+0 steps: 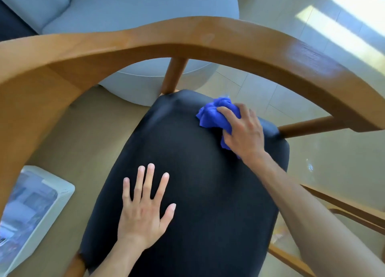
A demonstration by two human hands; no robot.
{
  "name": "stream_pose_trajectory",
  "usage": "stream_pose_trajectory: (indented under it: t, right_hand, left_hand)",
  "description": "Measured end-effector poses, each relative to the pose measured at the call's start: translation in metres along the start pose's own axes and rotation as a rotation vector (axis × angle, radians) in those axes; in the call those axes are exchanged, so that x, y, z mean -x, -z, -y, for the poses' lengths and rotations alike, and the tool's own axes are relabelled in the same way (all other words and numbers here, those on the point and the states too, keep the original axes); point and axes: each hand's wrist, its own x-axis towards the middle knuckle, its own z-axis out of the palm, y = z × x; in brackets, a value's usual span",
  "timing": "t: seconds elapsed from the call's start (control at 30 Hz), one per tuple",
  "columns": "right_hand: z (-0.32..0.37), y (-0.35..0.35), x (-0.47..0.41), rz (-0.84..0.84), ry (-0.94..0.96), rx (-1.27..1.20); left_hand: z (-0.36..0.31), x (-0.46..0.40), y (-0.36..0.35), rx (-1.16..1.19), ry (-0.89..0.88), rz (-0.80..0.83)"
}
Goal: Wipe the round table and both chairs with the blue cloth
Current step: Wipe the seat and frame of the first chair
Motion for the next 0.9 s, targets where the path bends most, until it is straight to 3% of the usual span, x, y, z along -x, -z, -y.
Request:
stream_pose_trajectory:
  t: [0.17, 0.3, 0.37, 0.5, 0.6, 0.73, 0.83, 0.9]
  right_hand:
    - [-0.053, 0.004, 0.06, -0.143, -0.416, -0.037]
    - [-0.045, 0.0, 0.107, -0.237, -0.834, -0.16]
    - [-0.012, -0.001, 0.121, -0.238, -0.784, -0.124]
    - [0.056, -0.006, 0.154, -0.182, -0.424, -0.02]
    - [0.06, 0.006, 0.165, -0.123, -0.333, -0.118]
    - [0.032, 0.043, 0.158, 0.054, -0.571, -0.632]
    - [0.023, 0.074, 0.161, -0.018, -0.732, -1.133]
    - [0.024, 0.091, 0.168, -0.078, -0.799, -1.342]
  left_hand:
    - [0.0, 0.0, -0.002, 0.006, -0.001, -0.009]
    - [0.0, -0.001, -0.003, 0.014, 0.002, -0.003]
    - [-0.001, -0.002, -0.001, 0.017, 0.001, 0.017]
    - [-0.005, -0.001, 0.011, 0.028, 0.014, 0.05]
    - [-0.005, -0.001, 0.025, 0.051, 0.045, 0.101]
    - [-0.004, -0.005, 0.049, 0.141, 0.097, 0.206]
    - [-0.024, -0.011, 0.078, 0.423, 0.179, 0.213]
    - [-0.046, -0.014, 0.1, 0.662, 0.201, 0.222]
